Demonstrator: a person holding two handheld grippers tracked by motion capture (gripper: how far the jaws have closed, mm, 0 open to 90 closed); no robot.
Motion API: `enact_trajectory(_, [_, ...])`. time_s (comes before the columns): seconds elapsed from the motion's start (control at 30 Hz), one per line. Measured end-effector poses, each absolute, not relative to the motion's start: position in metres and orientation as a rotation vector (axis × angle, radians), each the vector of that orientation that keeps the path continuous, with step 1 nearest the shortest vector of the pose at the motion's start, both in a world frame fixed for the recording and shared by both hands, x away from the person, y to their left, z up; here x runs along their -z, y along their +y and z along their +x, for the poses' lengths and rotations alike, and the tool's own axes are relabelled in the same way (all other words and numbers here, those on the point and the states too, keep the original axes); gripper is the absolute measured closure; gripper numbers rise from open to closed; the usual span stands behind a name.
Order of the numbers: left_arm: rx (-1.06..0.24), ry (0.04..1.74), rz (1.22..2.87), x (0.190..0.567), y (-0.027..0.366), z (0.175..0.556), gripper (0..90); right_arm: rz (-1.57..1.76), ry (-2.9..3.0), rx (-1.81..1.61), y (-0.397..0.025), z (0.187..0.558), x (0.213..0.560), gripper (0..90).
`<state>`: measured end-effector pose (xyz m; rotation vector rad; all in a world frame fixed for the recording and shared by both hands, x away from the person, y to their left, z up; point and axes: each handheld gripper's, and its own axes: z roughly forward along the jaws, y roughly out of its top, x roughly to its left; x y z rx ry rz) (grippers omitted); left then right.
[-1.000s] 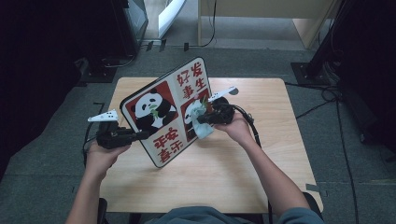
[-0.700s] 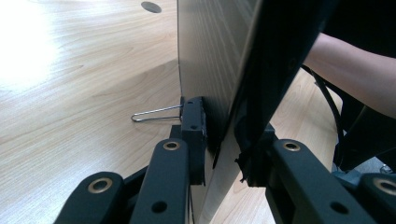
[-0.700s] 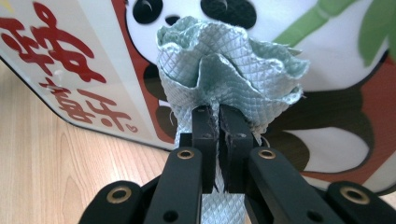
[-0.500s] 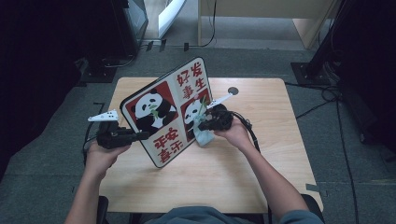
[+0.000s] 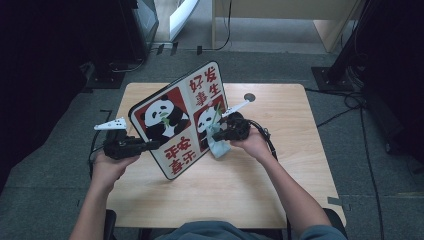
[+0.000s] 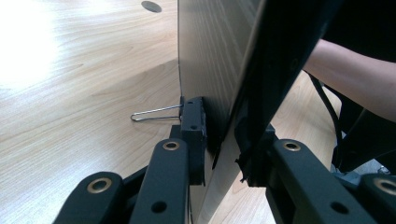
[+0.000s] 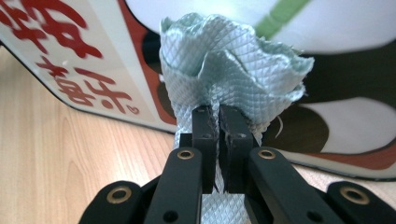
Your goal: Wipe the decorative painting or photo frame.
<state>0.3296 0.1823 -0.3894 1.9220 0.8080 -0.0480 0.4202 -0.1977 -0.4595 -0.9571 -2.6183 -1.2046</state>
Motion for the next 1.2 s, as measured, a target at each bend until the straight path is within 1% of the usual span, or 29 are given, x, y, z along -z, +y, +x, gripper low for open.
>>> enact_trajectory(0.33, [0.031, 0.807, 1.913, 0.39, 0.182, 0.329, 75.3, -0.915, -2.599, 1.327, -0.198, 0.417, 0.429, 86.9])
enact_trajectory(0.7, [0.022, 0.809, 1.899, 0.391, 0.182, 0.328, 75.4, -0.833, -2.597, 1.465, -0.188, 0.419, 0.384, 86.9])
enact_trajectory(1.2, [0.012, 0.81, 1.898, 0.391, 0.183, 0.328, 76.0, -0.718, -2.684, 1.593, -0.167, 0.431, 0.294, 86.9])
